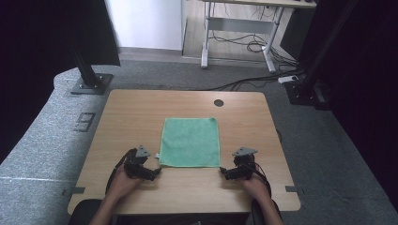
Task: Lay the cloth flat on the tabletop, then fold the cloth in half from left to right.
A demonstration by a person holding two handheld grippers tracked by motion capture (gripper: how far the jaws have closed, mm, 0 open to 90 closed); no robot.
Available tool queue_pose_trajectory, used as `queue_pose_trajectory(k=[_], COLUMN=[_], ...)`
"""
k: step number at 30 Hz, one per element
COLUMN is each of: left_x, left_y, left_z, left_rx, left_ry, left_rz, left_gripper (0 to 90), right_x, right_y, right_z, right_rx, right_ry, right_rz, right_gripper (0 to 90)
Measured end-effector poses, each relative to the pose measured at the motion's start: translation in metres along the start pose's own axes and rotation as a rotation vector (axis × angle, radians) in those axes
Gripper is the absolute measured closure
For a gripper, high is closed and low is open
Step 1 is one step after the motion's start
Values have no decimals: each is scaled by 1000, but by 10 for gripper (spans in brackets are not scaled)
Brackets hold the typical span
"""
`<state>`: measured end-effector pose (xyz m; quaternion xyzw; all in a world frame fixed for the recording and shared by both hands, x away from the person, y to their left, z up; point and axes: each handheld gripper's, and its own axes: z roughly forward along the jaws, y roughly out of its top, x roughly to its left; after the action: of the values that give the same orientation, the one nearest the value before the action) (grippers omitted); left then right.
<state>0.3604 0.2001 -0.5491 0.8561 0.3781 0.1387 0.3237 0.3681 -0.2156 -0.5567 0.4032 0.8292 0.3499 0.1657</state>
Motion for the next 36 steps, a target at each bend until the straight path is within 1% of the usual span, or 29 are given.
queue_pose_trajectory(k=[5, 9, 12, 14, 15, 17, 18, 19, 20, 21, 23, 25, 26, 27, 30, 33, 35, 36], left_x=[0, 1, 3, 5, 7, 14, 16, 16, 21, 21, 25, 28, 30, 32, 38, 43, 46, 46], left_y=[0, 2, 4, 7, 9, 18, 22, 22, 29, 29, 39, 47, 52, 56, 66, 68, 65, 62], left_z=[0, 0, 0, -2, -3, -7, -8, -8, -9, -9, -7, -3, 0, 3, 14, 25, 31, 36], left_rx=[1, 14, 25, 21, 18, -7, -11, -11, -28, -28, -38, -48, -52, -58, -60, -54, -40, -24], left_ry=[-2, -3, -11, -2, 5, 29, 33, 33, 48, 48, 57, 61, 59, 65, 75, 91, 98, 109], left_rz=[1, 4, 1, 4, 10, 2, -4, -4, -11, -11, -9, -12, -16, -20, -32, -43, -50, -51], left_gripper=[0, 0, 0, 0, 0, 0, 0, 0, 0, 0, 0, 0, 0, 0, 0, 0, 0, 0], right_x=[0, 0, 0, 1, 1, 1, 1, 1, 1, 1, 1, 1, 2, 2, 5, 7, 8, 8], right_y=[0, 0, 0, 1, 1, 1, 2, 2, 2, 2, 5, 7, 12, 12, 20, 25, 28, 30], right_z=[0, 0, 0, -1, -1, -2, -2, -2, -3, -3, -5, -6, -7, -7, -6, -2, 2, 7], right_rx=[0, 0, 0, 8, 12, 25, 26, 26, 29, 29, 14, -3, -17, -17, -23, -23, -14, -3], right_ry=[0, -2, -3, -2, -2, -3, -1, -1, 3, 3, 1, 13, 19, 19, 2, -11, -19, -33], right_rz=[1, 2, 4, 5, 4, 8, 10, 10, 14, 14, 19, 35, 40, 40, 25, 26, 26, 25], right_gripper=[0, 0, 0, 0, 0, 0, 0, 0, 0, 0, 0, 0, 0, 0, 0, 0, 0, 0])
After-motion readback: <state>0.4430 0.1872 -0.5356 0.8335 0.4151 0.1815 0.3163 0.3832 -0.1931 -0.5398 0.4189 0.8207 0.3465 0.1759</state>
